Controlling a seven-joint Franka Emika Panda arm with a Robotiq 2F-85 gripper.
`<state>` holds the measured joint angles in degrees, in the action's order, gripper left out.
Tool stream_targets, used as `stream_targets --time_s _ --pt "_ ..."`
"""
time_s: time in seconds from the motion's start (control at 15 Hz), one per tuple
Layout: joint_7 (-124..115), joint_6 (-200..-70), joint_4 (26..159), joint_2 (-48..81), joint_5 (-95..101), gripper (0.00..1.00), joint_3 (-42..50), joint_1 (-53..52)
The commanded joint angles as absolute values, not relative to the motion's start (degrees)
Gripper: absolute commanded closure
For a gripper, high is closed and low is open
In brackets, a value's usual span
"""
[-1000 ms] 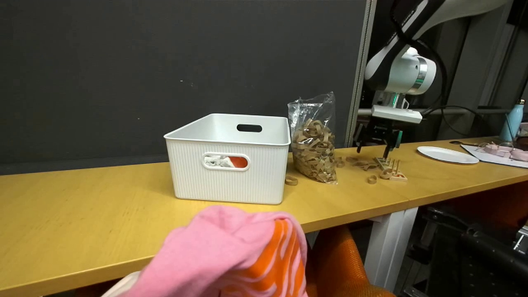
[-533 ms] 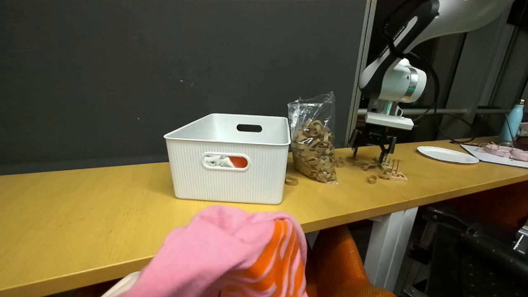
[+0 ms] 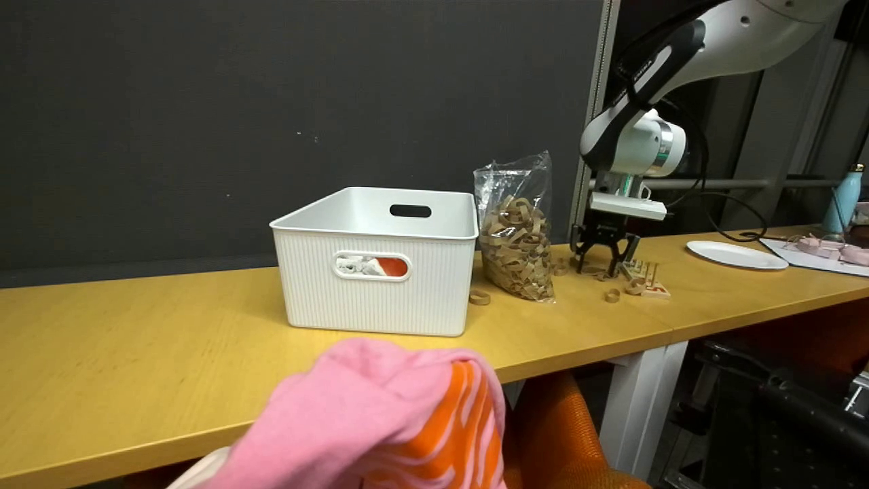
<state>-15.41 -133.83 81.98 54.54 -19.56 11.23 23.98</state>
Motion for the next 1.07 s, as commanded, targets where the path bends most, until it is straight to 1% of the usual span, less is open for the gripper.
stream_targets --time_s 0.0,0.07,0.2,0.27,0.33,0.47,0.8,1.0 --pt "-16.2 -130.9 77.9 56.6 -19.9 0.60 10.3 25.2" --pt "-16.2 -130.5 77.9 56.4 -19.9 0.66 10.4 25.2" --pt "-16.1 -130.5 78.4 55.8 -19.9 0.81 10.4 25.1" --pt "-16.2 -130.7 78.8 55.5 -19.9 0.91 10.4 24.9" --pt "-16.3 -130.7 78.7 55.5 -19.9 0.98 10.5 24.9" --pt "-16.5 -130.5 78.5 55.0 -19.8 1.00 10.6 24.7" --pt "-18.2 -129.2 75.7 53.9 -19.3 0.99 10.9 24.1" --pt "-19.8 -128.0 71.9 55.0 -19.0 0.99 10.9 23.7"
